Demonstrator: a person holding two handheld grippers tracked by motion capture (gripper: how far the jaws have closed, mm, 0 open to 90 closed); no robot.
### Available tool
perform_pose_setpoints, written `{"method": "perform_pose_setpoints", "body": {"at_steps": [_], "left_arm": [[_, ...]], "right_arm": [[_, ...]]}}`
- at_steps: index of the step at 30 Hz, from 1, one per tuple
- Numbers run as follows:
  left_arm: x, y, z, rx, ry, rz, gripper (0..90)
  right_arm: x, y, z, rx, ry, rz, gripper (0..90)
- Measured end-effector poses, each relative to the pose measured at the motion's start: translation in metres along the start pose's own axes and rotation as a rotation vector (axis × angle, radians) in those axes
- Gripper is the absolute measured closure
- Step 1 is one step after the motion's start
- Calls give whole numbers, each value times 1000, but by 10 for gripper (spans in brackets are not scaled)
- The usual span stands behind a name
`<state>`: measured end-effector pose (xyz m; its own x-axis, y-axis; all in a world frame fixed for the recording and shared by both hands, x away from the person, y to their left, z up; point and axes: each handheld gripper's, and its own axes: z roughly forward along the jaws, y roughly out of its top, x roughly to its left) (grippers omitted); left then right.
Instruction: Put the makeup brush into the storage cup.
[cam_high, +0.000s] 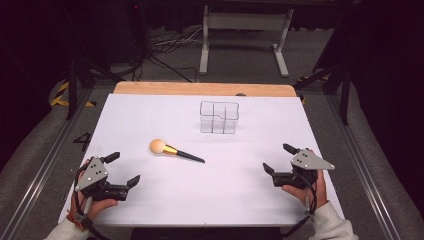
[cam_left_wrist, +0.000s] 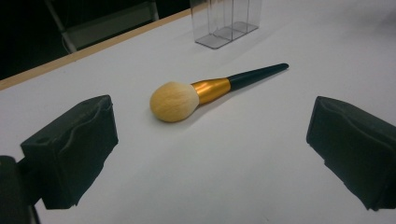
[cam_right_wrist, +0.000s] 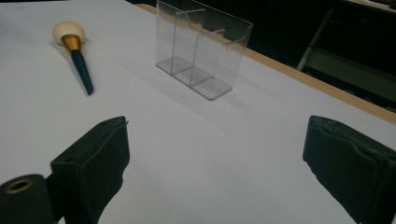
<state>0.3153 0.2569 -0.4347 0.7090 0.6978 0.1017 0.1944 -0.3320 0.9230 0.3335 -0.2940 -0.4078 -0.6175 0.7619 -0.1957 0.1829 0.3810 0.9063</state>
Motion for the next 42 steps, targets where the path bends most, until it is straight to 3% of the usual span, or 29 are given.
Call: {"method": "perform_pose_setpoints", "body": {"at_steps": [5, 21, 26, 38, 40, 42], "left_arm": [[-1, -1, 1, 4, -5, 0, 25], [-3, -3, 3, 26, -3, 0, 28], [-2, -3, 2, 22, -5, -5, 28], [-3, -5, 3, 28, -16, -10, 28], [-4, -5, 3, 36, -19, -4, 28], [-4, -5, 4, 37, -19, -3, 28]], "right_arm": [[9, 13, 12, 6, 31, -39, 82], [25, 34, 42, 39, 136, -78, 111], [33, 47, 57, 60, 190, -93, 125], [57, 82, 100, 185, 308, -178, 193], [62, 89, 112, 212, 347, -177, 197], [67, 95, 120, 239, 352, -200, 197]]}}
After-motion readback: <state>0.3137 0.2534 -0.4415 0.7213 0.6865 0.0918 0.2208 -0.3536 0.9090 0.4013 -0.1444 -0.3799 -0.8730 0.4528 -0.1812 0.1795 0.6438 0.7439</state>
